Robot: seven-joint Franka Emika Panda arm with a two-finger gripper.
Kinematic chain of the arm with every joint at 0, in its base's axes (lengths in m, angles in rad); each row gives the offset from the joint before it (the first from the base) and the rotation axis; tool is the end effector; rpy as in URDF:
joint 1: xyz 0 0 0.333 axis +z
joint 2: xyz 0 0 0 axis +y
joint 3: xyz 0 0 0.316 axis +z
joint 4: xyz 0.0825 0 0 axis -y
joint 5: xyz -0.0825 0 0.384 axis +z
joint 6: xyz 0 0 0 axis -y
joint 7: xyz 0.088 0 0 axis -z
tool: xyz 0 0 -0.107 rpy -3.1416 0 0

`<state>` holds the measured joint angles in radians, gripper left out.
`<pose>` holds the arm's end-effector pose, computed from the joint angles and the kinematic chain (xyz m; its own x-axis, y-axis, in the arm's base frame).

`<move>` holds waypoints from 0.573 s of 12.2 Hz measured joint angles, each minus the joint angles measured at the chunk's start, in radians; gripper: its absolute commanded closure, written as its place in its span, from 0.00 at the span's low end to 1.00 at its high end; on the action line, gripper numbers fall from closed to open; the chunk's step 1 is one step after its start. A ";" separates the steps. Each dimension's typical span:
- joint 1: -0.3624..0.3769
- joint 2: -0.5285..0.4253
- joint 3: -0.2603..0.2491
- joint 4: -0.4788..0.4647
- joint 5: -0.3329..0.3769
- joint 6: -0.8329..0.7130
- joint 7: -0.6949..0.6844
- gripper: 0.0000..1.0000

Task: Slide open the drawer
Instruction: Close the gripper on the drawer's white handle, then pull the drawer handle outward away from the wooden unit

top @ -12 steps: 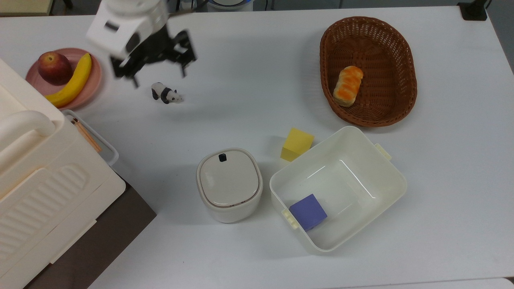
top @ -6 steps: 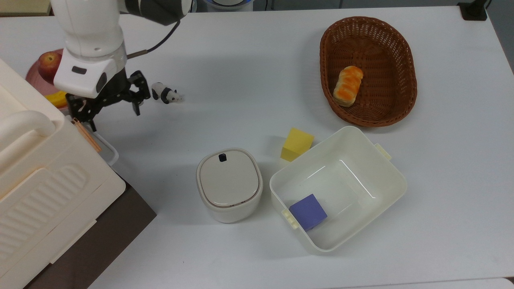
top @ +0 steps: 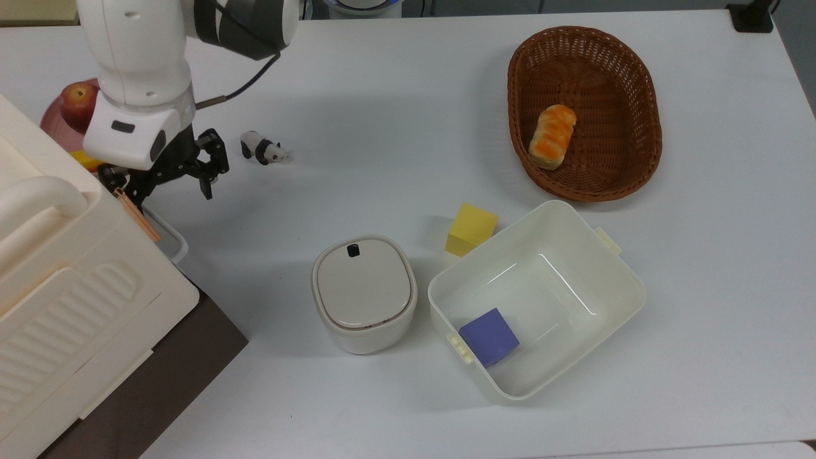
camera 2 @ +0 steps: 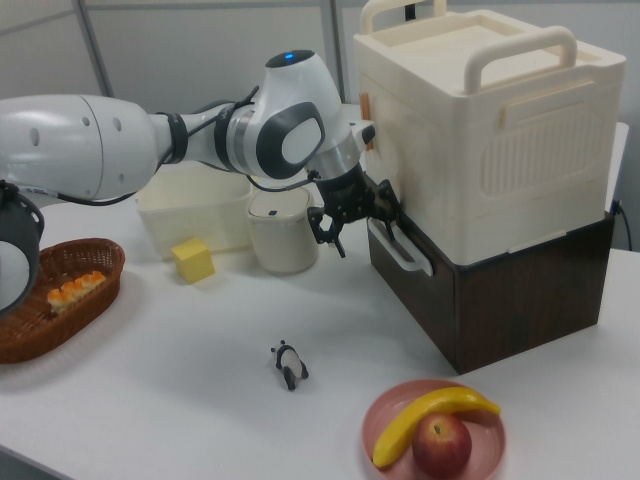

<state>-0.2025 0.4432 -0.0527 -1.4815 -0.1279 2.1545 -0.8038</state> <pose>0.6862 -0.1781 0.4440 0.8120 0.5814 0.0521 0.5513 -0.7932 0.2587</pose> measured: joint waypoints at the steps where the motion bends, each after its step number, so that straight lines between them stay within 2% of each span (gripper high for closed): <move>1: 0.000 0.005 0.000 0.000 0.000 0.001 0.000 0.07; 7: 0.013 0.004 0.001 -0.033 -0.010 0.002 -0.024 0.08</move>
<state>-0.1896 0.4469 -0.0514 -1.5142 -0.1379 2.1560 -0.8278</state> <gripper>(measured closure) 0.075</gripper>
